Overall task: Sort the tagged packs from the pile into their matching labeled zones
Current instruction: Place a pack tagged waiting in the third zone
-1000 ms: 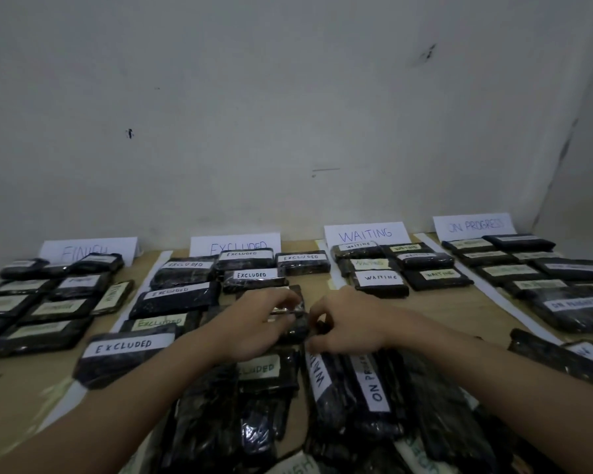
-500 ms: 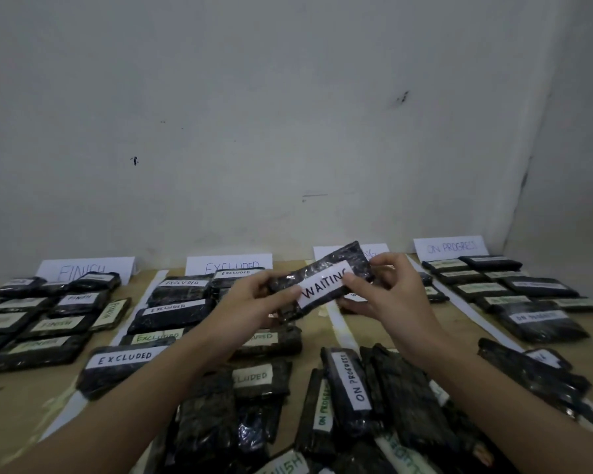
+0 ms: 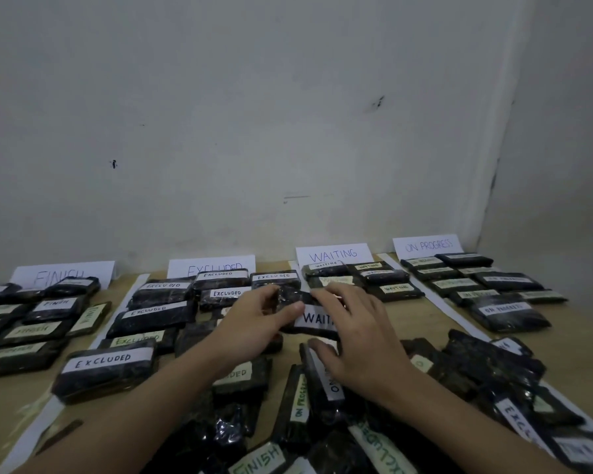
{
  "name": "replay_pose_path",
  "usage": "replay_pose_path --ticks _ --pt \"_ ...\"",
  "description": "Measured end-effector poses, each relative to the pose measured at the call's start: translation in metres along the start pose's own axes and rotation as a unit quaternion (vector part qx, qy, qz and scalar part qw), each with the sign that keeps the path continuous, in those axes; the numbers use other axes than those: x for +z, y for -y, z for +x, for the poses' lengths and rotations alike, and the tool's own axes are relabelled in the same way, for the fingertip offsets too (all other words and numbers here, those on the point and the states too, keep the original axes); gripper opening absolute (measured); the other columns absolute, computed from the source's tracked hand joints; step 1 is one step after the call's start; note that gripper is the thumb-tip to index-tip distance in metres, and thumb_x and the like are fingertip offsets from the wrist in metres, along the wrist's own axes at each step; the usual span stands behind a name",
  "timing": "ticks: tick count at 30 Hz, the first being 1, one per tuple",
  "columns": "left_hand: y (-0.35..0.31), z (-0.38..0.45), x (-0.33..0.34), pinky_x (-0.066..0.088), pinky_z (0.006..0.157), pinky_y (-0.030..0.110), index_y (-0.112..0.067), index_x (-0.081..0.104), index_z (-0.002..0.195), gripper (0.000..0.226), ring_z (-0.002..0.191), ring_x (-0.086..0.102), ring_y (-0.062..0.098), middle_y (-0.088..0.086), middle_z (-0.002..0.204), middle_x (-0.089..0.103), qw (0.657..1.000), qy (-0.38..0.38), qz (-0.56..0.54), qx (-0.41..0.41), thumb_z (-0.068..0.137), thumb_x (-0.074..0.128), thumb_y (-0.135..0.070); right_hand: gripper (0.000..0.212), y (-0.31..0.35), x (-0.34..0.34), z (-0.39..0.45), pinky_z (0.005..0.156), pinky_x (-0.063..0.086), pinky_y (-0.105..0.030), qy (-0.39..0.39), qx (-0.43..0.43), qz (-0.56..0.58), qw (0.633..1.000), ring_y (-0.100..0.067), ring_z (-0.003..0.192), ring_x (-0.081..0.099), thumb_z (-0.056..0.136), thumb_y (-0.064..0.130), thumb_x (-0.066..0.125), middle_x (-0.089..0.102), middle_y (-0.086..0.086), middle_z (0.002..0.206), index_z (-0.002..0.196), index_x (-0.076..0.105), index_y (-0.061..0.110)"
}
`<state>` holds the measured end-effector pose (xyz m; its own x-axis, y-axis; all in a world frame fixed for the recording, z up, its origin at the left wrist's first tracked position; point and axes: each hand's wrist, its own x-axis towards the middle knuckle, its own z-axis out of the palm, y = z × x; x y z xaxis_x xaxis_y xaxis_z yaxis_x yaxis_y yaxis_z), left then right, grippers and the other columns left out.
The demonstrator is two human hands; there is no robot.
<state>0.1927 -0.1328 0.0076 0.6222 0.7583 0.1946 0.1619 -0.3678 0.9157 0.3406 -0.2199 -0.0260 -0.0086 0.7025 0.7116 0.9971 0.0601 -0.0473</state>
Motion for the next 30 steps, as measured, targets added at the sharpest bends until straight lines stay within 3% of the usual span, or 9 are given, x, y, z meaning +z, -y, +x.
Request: replay_pose_path --ticks 3,8,11,14,20,23,27,30 --pt "-0.004 0.010 0.015 0.054 0.072 0.033 -0.019 0.061 0.097 0.012 0.086 0.066 0.019 0.001 0.089 0.069 1.000 -0.002 0.001 0.010 0.089 0.058 -0.027 0.065 -0.013 -0.005 0.006 0.085 0.047 -0.038 0.005 0.015 -0.015 1.000 -0.020 0.102 0.056 0.060 0.033 0.080 0.060 0.002 0.108 0.117 0.051 0.020" --pt "-0.009 0.037 0.041 0.049 0.074 0.026 -0.021 0.051 0.116 0.028 0.093 0.060 0.013 -0.003 0.106 0.062 0.992 0.039 0.113 0.044 0.090 0.056 -0.032 0.057 -0.063 -0.021 0.027 0.093 0.041 -0.038 0.070 0.039 -0.022 0.997 -0.024 0.112 0.048 0.071 0.021 0.076 0.059 -0.001 0.119 0.123 0.055 0.014" --pt "-0.002 0.053 0.054 0.048 0.086 0.030 -0.016 0.043 0.127 0.041 0.100 0.058 0.015 0.000 0.115 0.059 0.965 0.102 0.234 0.055 0.092 0.051 -0.035 0.058 -0.103 -0.022 0.036 0.101 0.035 -0.033 0.143 0.078 -0.055 0.985 -0.019 0.121 0.039 0.079 0.020 0.070 0.050 0.003 0.131 0.132 0.046 0.018" --pt "0.004 0.066 0.063 0.047 0.090 0.029 -0.015 0.041 0.131 0.044 0.106 0.055 0.013 0.001 0.121 0.057 0.940 0.145 0.299 0.073 0.094 0.045 -0.038 0.057 -0.144 -0.011 0.037 0.097 0.038 -0.033 0.219 0.120 -0.069 0.966 -0.019 0.123 0.036 0.081 0.015 0.067 0.046 0.002 0.134 0.133 0.044 0.018" --pt "0.010 0.085 0.076 0.041 0.096 0.027 -0.021 0.039 0.134 0.043 0.114 0.049 0.011 -0.004 0.128 0.051 0.893 0.179 0.396 0.117 0.096 0.039 -0.040 0.035 -0.197 0.017 0.036 0.084 0.047 -0.037 0.325 0.163 -0.088 0.927 -0.025 0.111 0.047 0.078 0.008 0.060 0.054 -0.007 0.122 0.112 0.056 0.015" --pt "0.012 0.089 0.076 0.039 0.098 0.029 -0.022 0.037 0.135 0.042 0.117 0.046 0.012 -0.004 0.130 0.049 0.871 0.192 0.434 0.130 0.097 0.036 -0.039 0.039 -0.210 0.030 0.035 0.082 0.048 -0.034 0.365 0.182 -0.067 0.911 -0.025 0.108 0.052 0.078 0.008 0.060 0.055 -0.009 0.118 0.116 0.056 0.015" --pt "0.012 0.089 0.073 0.038 0.098 0.028 -0.023 0.036 0.136 0.042 0.119 0.045 0.011 -0.005 0.133 0.048 0.860 0.198 0.452 0.129 0.098 0.033 -0.040 0.049 -0.216 0.037 0.032 0.092 0.045 -0.034 0.405 0.179 -0.059 0.895 -0.026 0.117 0.048 0.081 0.011 0.059 0.049 -0.011 0.130 0.129 0.050 0.016" --pt "0.012 0.083 0.066 0.037 0.098 0.025 -0.025 0.036 0.137 0.042 0.120 0.045 0.009 -0.007 0.134 0.048 0.856 0.200 0.457 0.137 0.098 0.032 -0.040 0.057 -0.203 0.027 0.034 0.105 0.036 -0.037 0.397 0.142 -0.043 0.906 -0.025 0.129 0.036 0.083 0.015 0.061 0.039 -0.009 0.139 0.137 0.042 0.014"
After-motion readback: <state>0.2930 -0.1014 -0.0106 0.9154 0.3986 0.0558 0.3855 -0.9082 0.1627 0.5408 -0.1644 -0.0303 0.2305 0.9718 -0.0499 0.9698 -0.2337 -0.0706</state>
